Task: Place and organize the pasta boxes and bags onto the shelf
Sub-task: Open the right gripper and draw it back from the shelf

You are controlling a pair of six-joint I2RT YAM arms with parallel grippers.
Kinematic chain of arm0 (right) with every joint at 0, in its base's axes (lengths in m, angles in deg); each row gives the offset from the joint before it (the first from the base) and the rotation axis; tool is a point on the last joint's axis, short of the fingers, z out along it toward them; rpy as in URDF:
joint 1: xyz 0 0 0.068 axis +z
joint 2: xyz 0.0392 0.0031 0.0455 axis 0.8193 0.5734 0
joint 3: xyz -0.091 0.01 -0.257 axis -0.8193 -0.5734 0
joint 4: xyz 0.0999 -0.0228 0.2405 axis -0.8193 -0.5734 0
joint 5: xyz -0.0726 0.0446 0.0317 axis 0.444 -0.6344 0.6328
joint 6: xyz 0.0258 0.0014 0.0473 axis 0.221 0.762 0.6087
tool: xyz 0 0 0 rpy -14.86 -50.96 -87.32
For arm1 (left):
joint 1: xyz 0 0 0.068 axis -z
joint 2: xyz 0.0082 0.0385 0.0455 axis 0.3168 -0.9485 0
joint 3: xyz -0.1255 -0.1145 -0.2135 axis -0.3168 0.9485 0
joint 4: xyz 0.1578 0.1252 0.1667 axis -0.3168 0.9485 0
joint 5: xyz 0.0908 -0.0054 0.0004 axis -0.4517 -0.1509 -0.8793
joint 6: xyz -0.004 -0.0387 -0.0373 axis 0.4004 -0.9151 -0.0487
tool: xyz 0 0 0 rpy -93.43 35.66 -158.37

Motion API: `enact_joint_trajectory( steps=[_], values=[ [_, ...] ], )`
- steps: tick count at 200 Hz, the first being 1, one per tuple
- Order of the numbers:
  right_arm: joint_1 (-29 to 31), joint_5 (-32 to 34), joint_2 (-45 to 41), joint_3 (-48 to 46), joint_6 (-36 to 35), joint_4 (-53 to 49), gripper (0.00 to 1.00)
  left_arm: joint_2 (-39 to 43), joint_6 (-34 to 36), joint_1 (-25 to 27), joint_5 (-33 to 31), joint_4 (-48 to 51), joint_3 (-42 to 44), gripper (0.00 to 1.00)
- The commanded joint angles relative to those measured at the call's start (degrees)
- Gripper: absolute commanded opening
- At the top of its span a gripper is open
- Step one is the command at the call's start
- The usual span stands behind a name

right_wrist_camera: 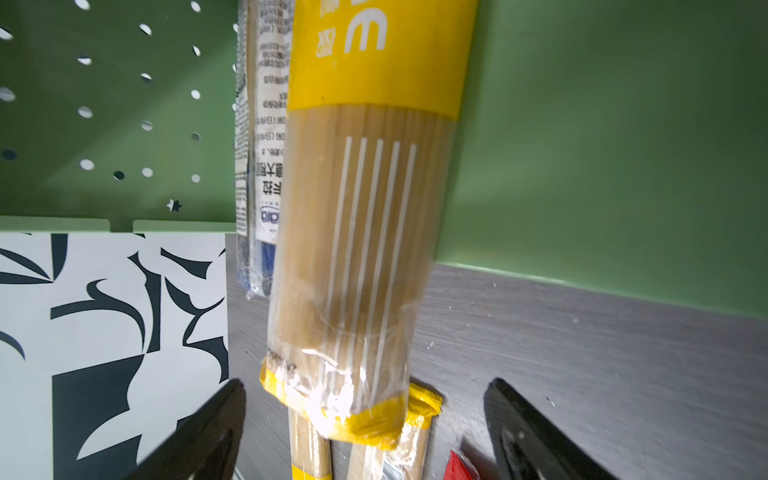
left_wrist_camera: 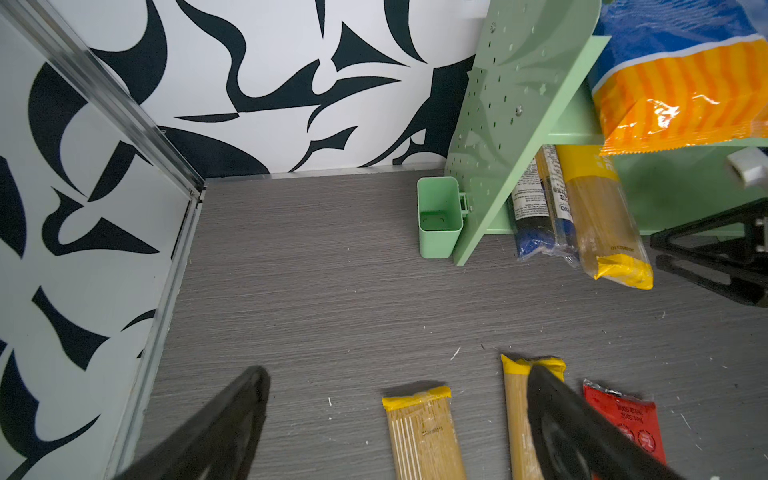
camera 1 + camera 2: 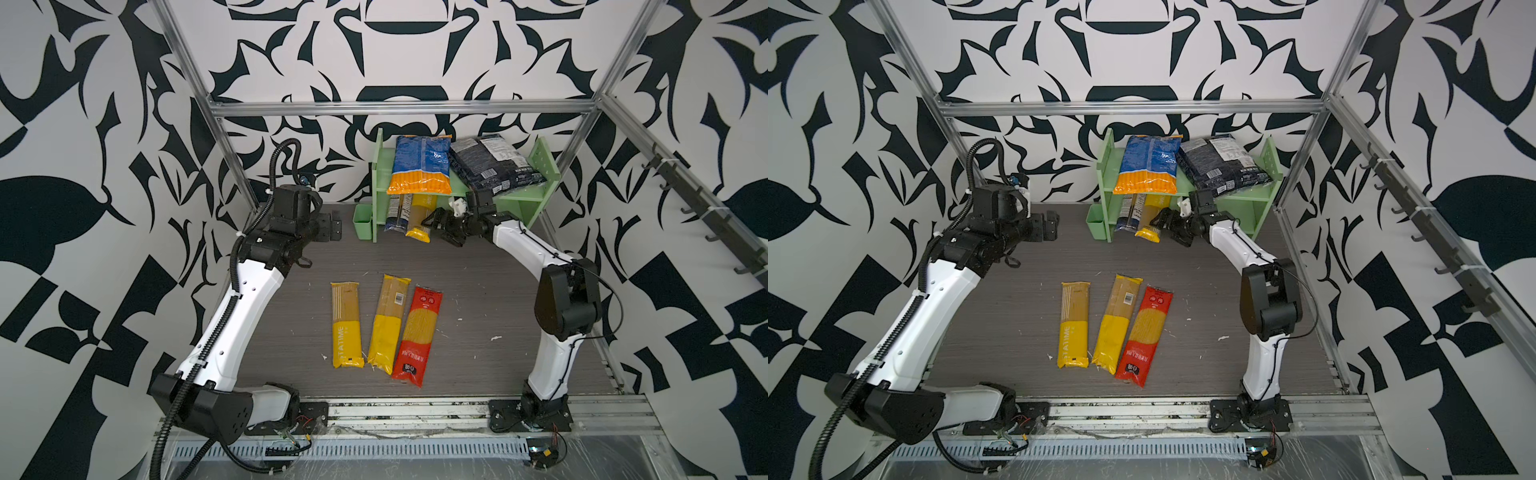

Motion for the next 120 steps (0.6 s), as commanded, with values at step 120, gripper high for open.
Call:
enact_joint_trajectory(
  steps=[120],
  values=[
    [0.90,-6.49,-9.11,-6.81,-0.54,12.01,0.93,4.43,-0.86,-0.27,4.69,-0.79,2.20,0.99]
  ],
)
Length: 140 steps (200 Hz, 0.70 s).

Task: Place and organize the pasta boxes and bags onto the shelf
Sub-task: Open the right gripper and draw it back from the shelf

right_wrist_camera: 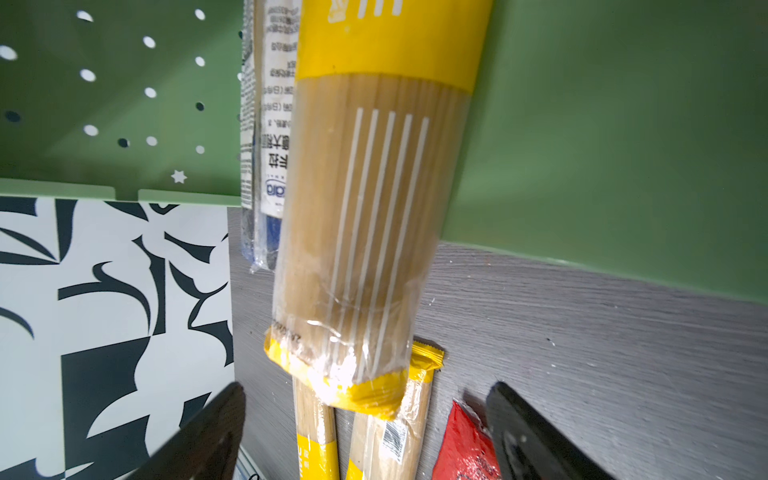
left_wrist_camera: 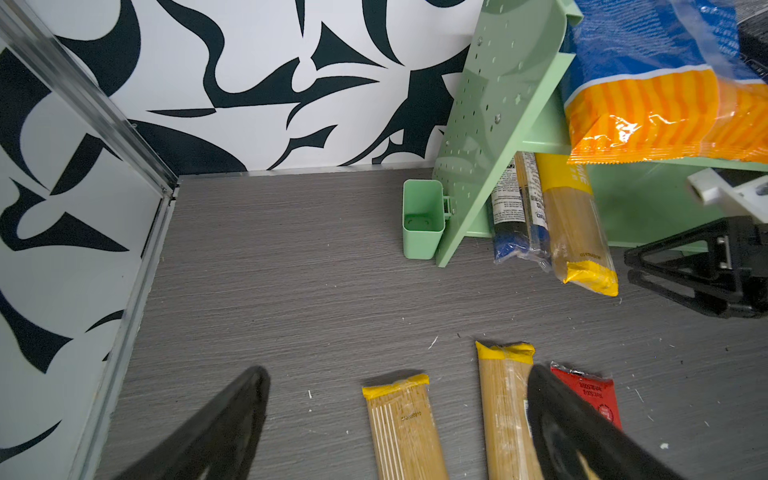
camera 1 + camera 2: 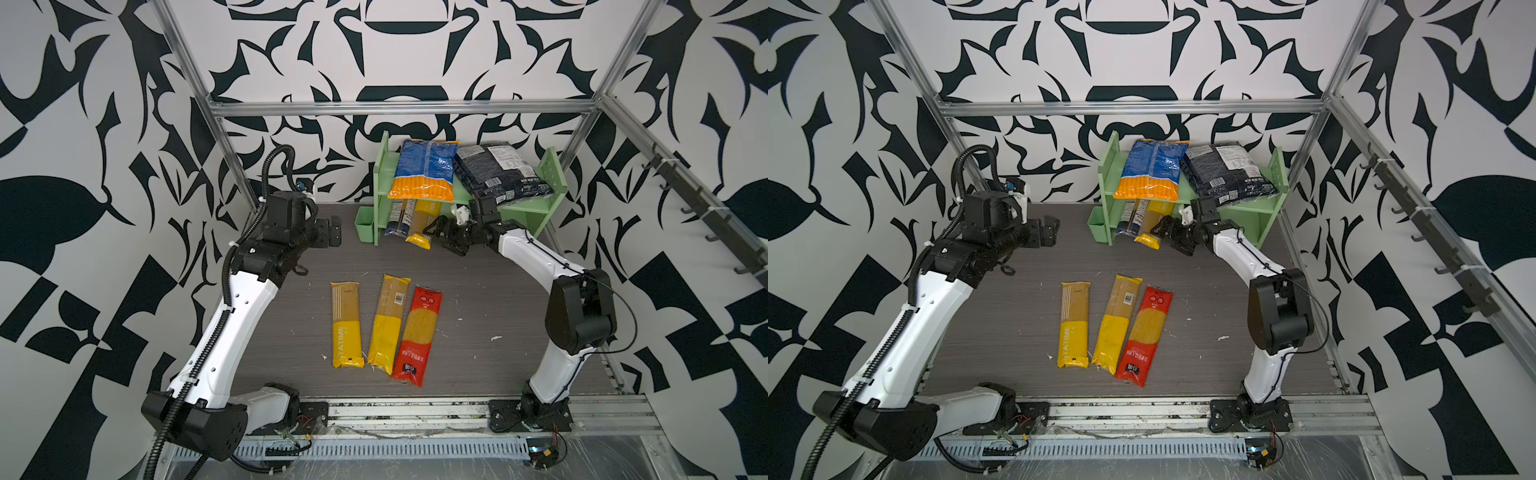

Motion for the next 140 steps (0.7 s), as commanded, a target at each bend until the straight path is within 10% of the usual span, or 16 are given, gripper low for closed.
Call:
enact_joint_trajectory(
  steps=[1,140],
  values=[
    [0.27,-4.64,-4.03,-0.34,-1.58,10.21,0.93,0.89,0.36,-0.29,1.09,-0.60,0.01,0.99],
    [-1.01,-11.85,-6.20,-13.90,13.57,29.76,0.93,-1.35,0.95,-0.27,2.64,-0.07,-2.18,0.99]
  ],
)
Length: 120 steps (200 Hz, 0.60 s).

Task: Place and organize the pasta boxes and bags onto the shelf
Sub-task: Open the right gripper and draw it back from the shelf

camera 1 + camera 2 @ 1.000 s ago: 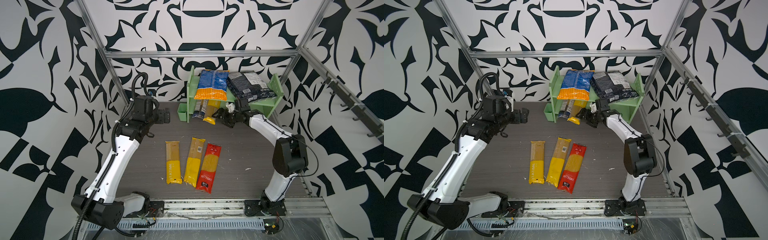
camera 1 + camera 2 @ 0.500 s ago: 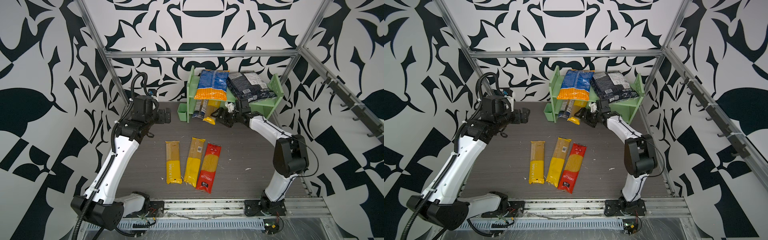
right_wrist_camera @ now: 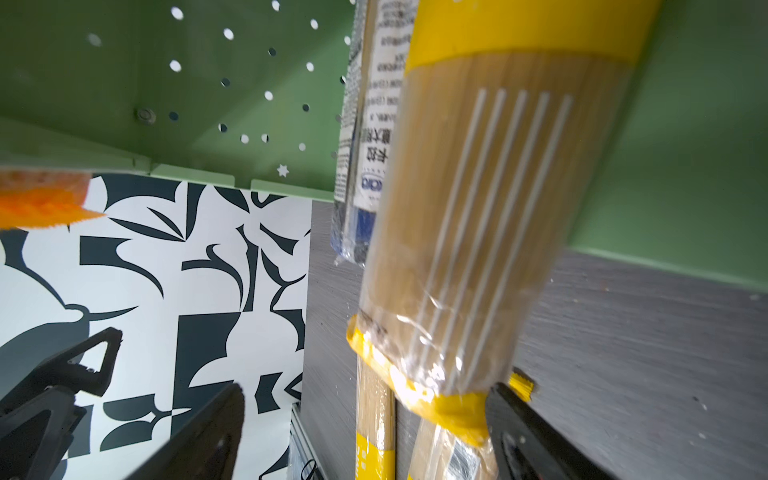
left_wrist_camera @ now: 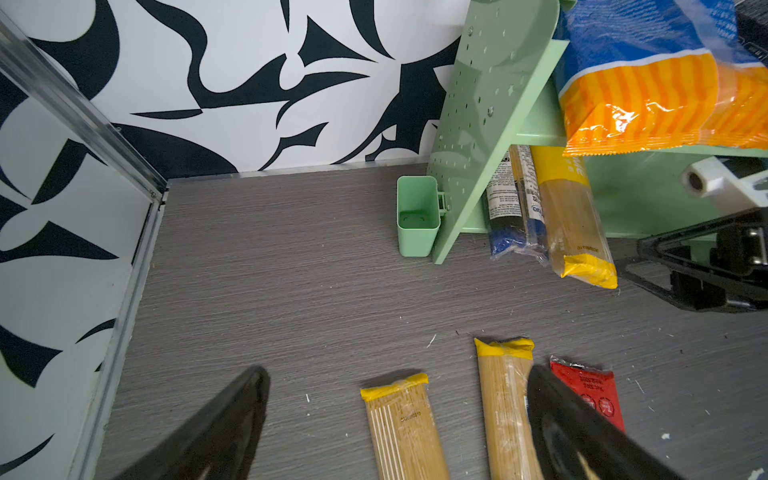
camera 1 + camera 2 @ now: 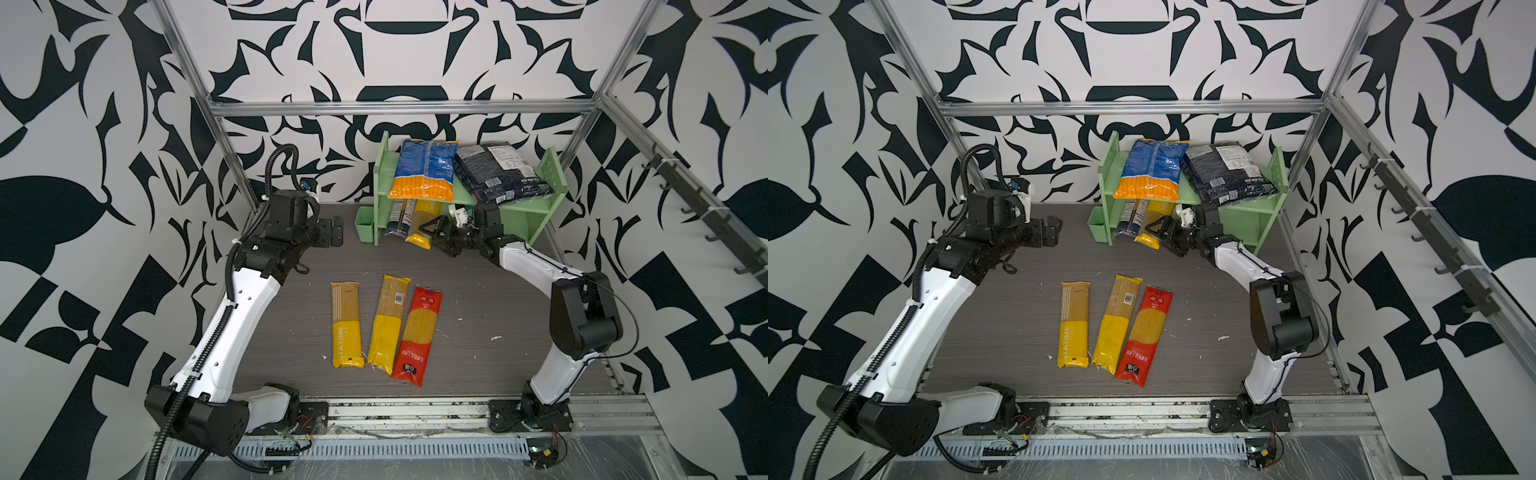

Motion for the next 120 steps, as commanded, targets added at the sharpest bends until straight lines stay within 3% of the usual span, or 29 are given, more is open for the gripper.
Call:
enact_joint_trajectory(
  steps=[1,84,120],
  values=[
    [-0.40,-1.59,-3.18,-1.58,2.93,6.84,0.93,-0.15,-0.39,-0.28,1.45,0.20,-1.88,0.99],
    [-0.32,-0.51,-10.46,-10.73,4.27,6.53,0.92,0.36,-3.71,-0.28,1.11,-0.14,1.28,0.99],
    [1.11,2.92,-17.23,-13.84,-0.83,-4.87,0.92,0.01,-4.65,-0.36,1.70,-1.15,2.45,0.99]
  ],
)
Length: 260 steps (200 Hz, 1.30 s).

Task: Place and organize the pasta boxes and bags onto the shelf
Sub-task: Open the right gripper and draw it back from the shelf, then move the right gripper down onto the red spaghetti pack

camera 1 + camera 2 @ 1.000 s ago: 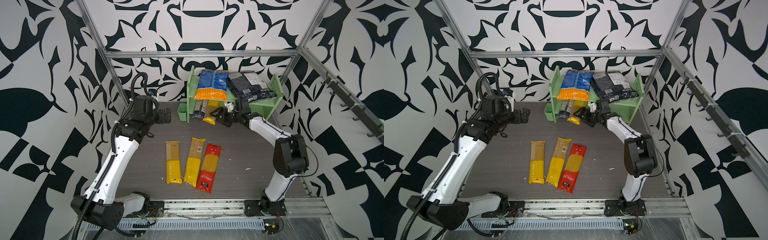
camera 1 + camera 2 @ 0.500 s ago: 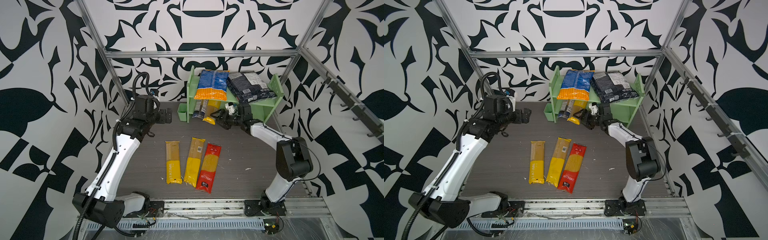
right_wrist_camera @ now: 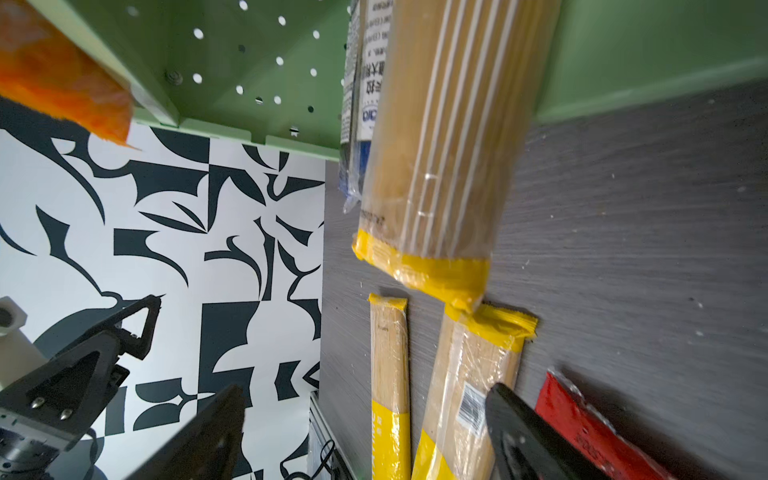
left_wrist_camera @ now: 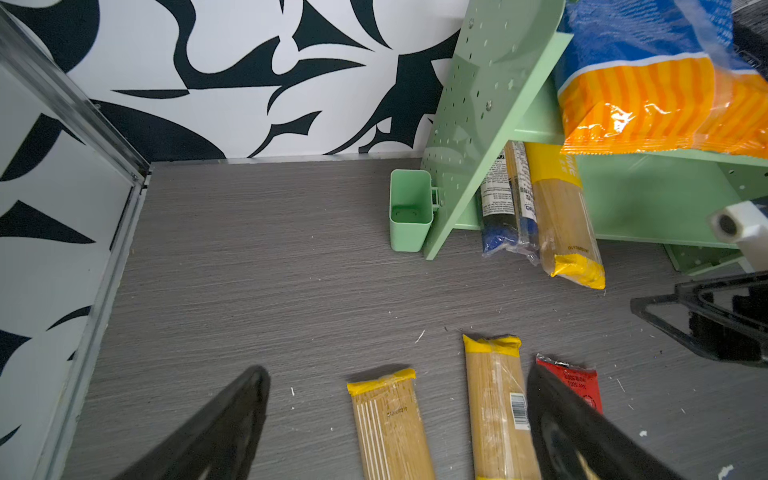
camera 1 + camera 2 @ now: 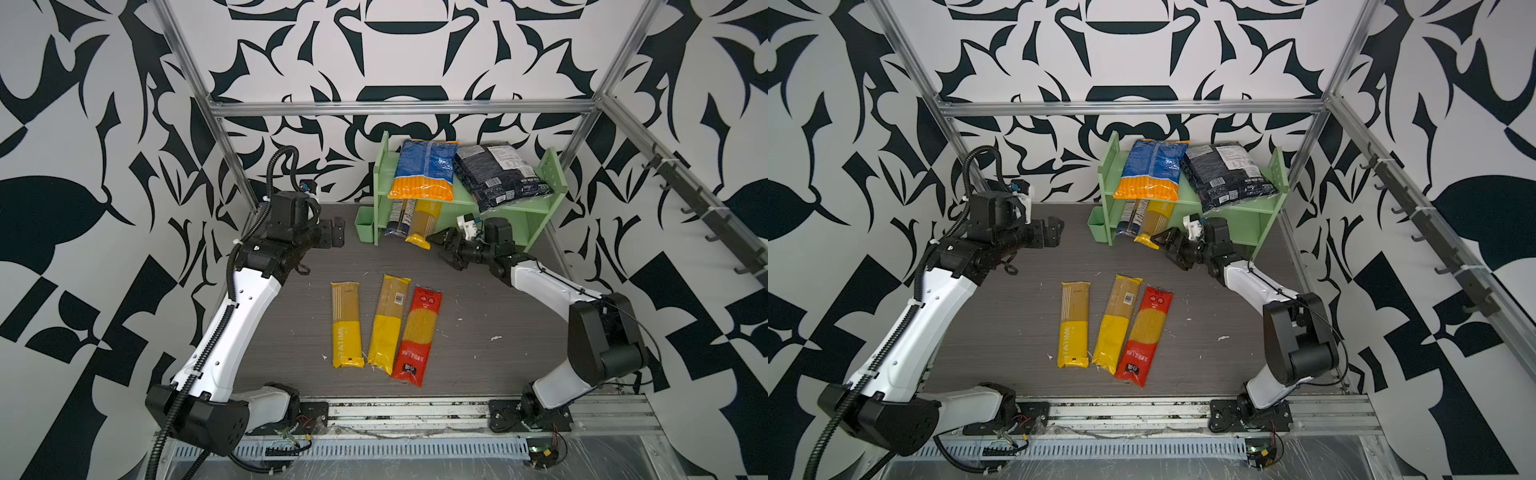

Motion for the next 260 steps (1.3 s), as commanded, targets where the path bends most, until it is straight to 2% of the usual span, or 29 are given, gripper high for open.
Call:
enact_joint_trajectory(
  steps=[1,20,41,57,77,84,129,188,260],
  values=[
    [1.21,2.81,-5.77,-0.94,-4.31,-7.64,0.92,0.03,-1.60,-0.30,0.82,-1.12,1.29,0.99],
    [3.83,7.71,-8.98,-0.30,-8.63,-19.21,0.92,-0.09,-1.93,-0.21,1.66,-1.95,2.10,0.99],
    [9.74,18.19,-9.91,2.82,-13.47,-35.49,0.93,-0.15,-2.26,-0.26,2.48,-2.53,2.64,0.99],
    [15.44,24.74,-8.83,4.50,-13.69,-44.09,0.93,-2.05,-2.40,-0.20,3.18,-2.93,3.00,0.99],
    [22.97,28.96,-7.90,3.57,-9.16,-46.58,0.94,-2.50,-2.39,-0.29,3.67,-3.37,3.60,0.99],
    [25.58,30.17,-7.59,3.17,-7.21,-46.60,1.00,-2.66,-2.45,-0.29,3.85,-3.58,3.86,0.99],
    [38.04,37.03,-3.47,4.26,1.48,-49.95,1.00,-2.79,-3.88,-0.27,5.01,-4.56,5.72,0.99],
    [44.46,36.84,-2.42,1.59,5.25,-51.05,1.00,-2.39,-6.16,-0.25,5.71,-4.56,7.21,0.99],
    [45.68,32.89,4.96,-0.07,2.71,-45.32,1.00,-1.03,-6.68,-0.24,4.31,-3.69,6.74,0.99]
  ],
)
